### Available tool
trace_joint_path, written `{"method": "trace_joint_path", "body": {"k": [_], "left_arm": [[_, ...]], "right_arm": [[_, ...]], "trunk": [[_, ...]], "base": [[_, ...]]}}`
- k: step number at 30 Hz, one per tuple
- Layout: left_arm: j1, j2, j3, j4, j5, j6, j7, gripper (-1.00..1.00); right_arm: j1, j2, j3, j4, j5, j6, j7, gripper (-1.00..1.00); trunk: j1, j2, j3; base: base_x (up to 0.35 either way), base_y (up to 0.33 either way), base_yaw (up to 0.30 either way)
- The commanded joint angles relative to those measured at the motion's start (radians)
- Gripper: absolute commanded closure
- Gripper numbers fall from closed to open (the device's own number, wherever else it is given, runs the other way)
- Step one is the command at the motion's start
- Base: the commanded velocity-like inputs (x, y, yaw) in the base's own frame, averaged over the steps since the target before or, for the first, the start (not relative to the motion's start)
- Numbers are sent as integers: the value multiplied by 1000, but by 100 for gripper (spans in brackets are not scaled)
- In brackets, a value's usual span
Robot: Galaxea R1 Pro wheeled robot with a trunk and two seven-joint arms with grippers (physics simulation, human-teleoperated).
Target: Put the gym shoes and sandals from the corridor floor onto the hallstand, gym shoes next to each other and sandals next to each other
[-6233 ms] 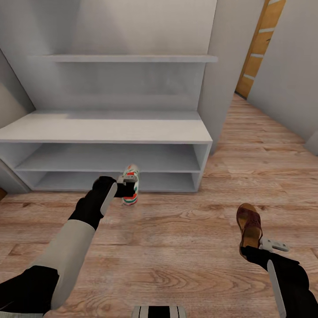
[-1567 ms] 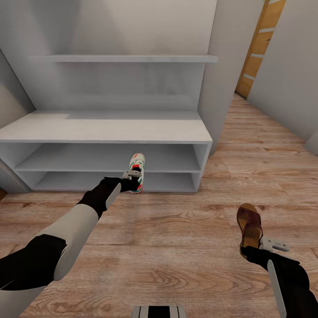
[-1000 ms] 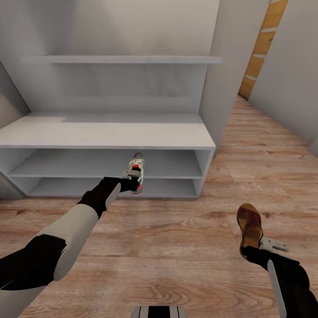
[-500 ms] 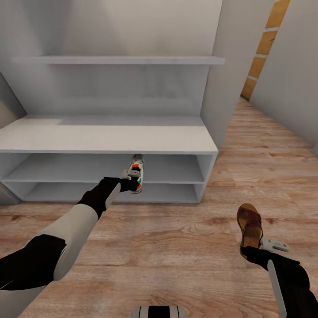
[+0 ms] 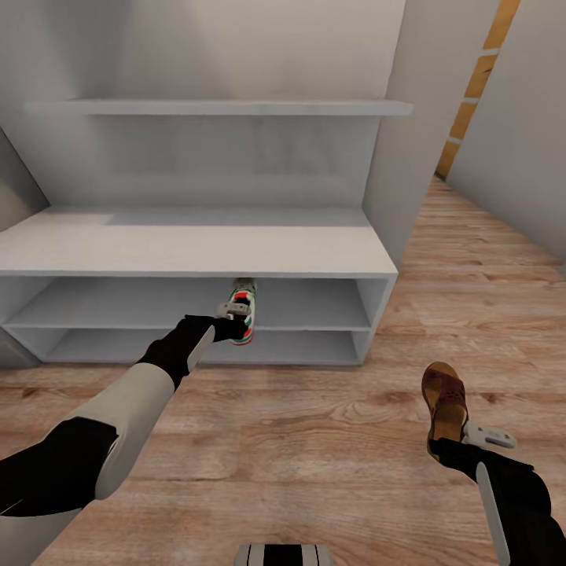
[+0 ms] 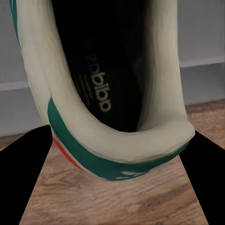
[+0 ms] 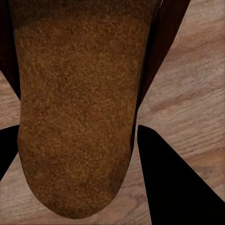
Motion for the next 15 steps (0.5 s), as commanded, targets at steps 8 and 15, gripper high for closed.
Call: {"method": "trace_joint_path", "body": {"k": [8, 15], "left_arm": [[0, 1, -4, -1, 10, 5, 3, 100], [0, 1, -4, -3, 10, 4, 2, 100]], "right_arm": [[-1, 0, 0, -1, 1, 5, -2, 100], [-1, 0, 0, -1, 1, 5, -3, 100]], "trunk": [[0, 0, -1], [0, 0, -1]], "base": [[167, 22, 0], [125, 16, 0]]}}
